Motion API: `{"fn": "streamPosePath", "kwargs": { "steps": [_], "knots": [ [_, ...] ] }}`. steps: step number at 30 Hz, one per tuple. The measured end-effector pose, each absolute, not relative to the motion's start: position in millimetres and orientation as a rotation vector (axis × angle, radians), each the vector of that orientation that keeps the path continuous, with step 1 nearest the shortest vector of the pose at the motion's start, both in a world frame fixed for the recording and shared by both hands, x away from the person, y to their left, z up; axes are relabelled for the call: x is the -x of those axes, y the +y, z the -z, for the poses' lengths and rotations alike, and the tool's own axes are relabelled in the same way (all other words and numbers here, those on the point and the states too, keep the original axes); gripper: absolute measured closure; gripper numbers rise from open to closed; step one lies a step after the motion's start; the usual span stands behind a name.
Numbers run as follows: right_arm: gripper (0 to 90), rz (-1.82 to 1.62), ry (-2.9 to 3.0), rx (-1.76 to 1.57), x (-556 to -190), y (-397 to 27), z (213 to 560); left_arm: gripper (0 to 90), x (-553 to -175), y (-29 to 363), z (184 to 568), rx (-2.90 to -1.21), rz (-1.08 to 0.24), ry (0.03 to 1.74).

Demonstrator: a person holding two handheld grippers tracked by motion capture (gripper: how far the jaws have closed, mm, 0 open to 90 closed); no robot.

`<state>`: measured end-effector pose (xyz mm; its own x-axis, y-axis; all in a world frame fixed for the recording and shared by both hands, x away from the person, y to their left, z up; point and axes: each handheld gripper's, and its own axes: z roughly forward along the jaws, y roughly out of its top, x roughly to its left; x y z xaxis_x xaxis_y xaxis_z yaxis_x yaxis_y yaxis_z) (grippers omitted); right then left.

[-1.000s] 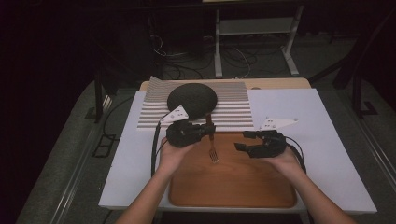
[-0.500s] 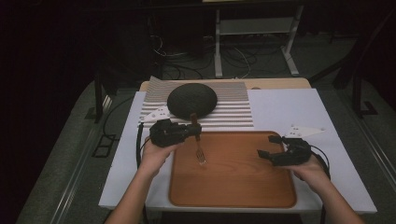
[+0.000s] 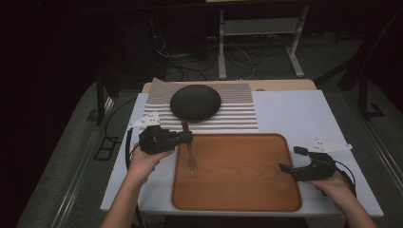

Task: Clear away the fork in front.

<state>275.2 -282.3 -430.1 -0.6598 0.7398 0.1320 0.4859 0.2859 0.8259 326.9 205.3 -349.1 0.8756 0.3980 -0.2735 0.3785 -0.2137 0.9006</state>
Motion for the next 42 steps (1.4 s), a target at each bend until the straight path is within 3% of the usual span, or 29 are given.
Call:
{"fn": "streamPosePath", "kwargs": {
  "steps": [4, 17, 42],
  "knots": [
    [2.1, -1.277, 2.270, -1.129, -275.5, -282.2, 431.2, 80.3, -318.3, 213.3, 349.2, -1.838, -0.008, 0.597],
    [2.1, -1.235, 2.285, -1.112, -277.0, -278.3, 433.1, 79.8, -307.9, 220.0, 360.8, -1.886, 0.044, 0.629],
    [2.4, -1.257, 2.262, -1.112, -279.0, -278.9, 432.1, 74.4, -357.4, 169.2, 396.6, -1.970, 0.052, 0.677]
  ]
}}
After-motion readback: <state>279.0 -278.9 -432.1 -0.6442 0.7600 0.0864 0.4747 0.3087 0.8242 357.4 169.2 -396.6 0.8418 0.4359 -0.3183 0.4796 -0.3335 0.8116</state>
